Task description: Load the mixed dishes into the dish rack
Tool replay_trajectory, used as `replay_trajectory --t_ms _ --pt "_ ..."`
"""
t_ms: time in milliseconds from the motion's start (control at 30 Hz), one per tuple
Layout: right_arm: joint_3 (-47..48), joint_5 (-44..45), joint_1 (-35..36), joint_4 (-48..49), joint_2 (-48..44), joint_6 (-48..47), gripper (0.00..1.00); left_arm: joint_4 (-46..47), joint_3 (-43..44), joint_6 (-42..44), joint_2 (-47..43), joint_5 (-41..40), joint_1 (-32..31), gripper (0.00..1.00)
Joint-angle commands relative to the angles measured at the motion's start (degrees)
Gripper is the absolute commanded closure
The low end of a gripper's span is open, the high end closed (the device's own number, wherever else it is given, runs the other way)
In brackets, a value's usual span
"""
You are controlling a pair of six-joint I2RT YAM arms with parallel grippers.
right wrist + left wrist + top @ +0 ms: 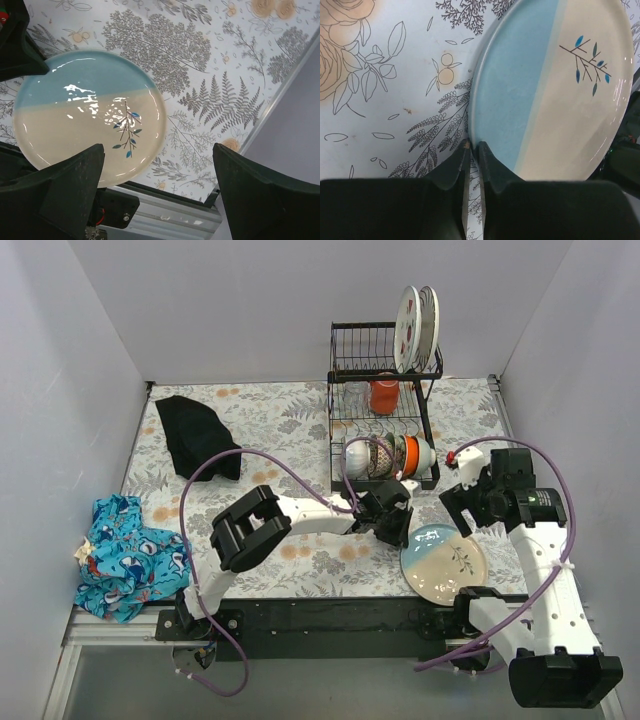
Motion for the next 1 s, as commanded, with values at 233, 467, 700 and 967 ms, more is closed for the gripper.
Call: replay_trajectory --t_ms 233,467,700,967 --pt "-1.2 -26.6 -0.4 1.5 6.3 -16.3 0.03 -5.3 -7.4 16.1 -9.8 -3.0 5.9 1.0" --pt "-3.2 -31.8 -0.4 1.8 13.2 -20.1 0.05 -3.8 -10.4 27.9 -15.0 -2.8 5.9 1.0" --pt "-4.5 -34.6 -0.3 4.4 20.8 -21.5 0.09 -1.3 -9.8 34.9 -20.0 -0.7 5.9 1.0" --pt "-4.6 -37.4 -0.4 5.6 26.6 -22.4 0.11 2.2 -10.9 40.3 -24.8 1.5 5.9 1.0"
